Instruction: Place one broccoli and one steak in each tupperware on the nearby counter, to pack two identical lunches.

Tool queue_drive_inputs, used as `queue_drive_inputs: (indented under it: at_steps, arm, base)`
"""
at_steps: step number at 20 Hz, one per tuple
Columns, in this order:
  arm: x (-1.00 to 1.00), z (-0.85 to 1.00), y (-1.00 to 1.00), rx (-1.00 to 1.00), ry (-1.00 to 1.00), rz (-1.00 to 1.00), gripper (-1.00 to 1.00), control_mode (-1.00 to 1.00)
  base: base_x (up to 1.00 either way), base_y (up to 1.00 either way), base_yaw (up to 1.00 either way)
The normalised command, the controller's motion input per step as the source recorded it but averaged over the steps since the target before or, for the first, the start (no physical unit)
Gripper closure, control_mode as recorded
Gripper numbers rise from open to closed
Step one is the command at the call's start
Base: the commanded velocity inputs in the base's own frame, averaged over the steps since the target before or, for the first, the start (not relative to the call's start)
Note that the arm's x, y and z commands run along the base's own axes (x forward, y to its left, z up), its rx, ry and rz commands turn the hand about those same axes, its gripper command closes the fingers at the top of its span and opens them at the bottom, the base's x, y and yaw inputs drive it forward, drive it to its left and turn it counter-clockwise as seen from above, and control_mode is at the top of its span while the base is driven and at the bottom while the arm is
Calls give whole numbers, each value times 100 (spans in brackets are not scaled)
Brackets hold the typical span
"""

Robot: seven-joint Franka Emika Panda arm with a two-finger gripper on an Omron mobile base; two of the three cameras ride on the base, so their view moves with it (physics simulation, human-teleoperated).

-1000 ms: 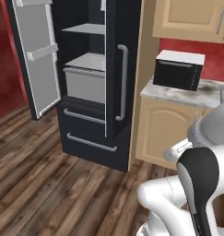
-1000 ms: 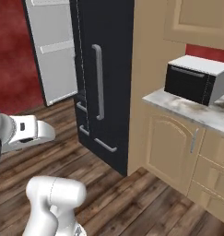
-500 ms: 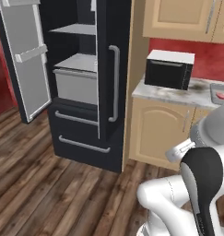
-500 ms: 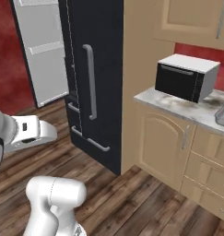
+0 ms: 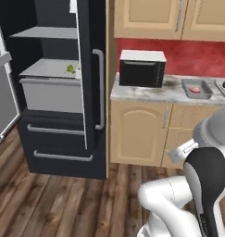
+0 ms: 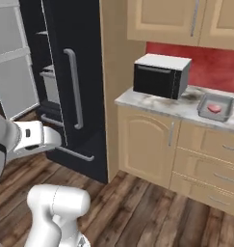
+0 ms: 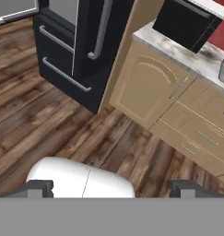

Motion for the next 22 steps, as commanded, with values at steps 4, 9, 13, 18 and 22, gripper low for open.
queue_drive_inputs:
  at_steps: [4, 9, 13, 18, 22]
  arm:
    - [0, 0, 0, 0, 0, 0, -100, 100]
    - [0, 0, 0, 0, 0, 0, -100, 100]
    - [0, 0, 0, 0, 0, 0, -100, 100]
    - [0, 0, 0, 0, 0, 0, -100, 100]
    - [0, 0, 0, 0, 0, 0, -100, 100]
  base:
    - [3, 100, -26]
    - [-14, 100, -17]
    - [-47, 100, -22]
    - [-41, 88, -26]
    - [-22, 99, -29]
